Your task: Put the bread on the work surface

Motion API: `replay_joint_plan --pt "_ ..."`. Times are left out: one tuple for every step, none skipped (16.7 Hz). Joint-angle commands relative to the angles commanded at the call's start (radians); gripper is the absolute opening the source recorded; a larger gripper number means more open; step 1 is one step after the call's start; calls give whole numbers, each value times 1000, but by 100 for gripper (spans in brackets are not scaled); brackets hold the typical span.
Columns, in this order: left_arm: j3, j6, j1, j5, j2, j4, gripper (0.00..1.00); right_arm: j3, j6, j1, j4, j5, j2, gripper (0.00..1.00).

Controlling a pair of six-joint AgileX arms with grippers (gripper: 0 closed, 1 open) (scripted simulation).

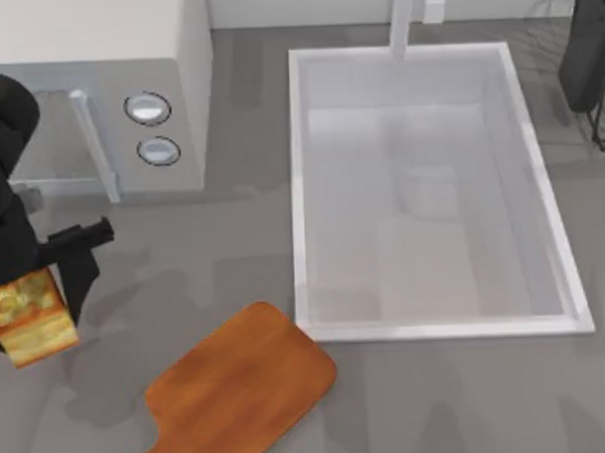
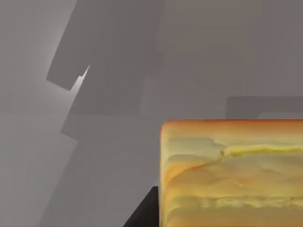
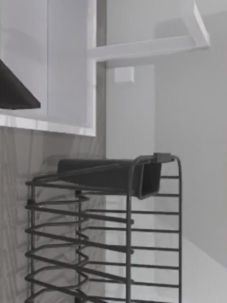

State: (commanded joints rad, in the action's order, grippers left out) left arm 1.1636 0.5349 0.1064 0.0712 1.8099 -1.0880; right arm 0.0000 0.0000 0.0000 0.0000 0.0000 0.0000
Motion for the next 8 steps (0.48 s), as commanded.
replay_joint_plan --pt "-16 119 21 5 3 7 0 0 0 0 0 0 0 100" --pt "-30 243 46 9 4 12 0 0 0 0 0 0 0 100" --pt "-42 373 74 13 3 17 0 0 0 0 0 0 0 100" --pt "-52 505 105 16 1 20 0 0 0 0 0 0 0 100" --pt "-60 640 138 18 -2 23 0 0 0 0 0 0 0 100" --pt "-65 774 173 20 -5 24 0 0 0 0 0 0 0 100" --pt "-70 904 211 21 -9 25 0 0 0 0 0 0 0 100" --pt "-73 1028 249 21 -12 26 0 0 0 0 0 0 0 100"
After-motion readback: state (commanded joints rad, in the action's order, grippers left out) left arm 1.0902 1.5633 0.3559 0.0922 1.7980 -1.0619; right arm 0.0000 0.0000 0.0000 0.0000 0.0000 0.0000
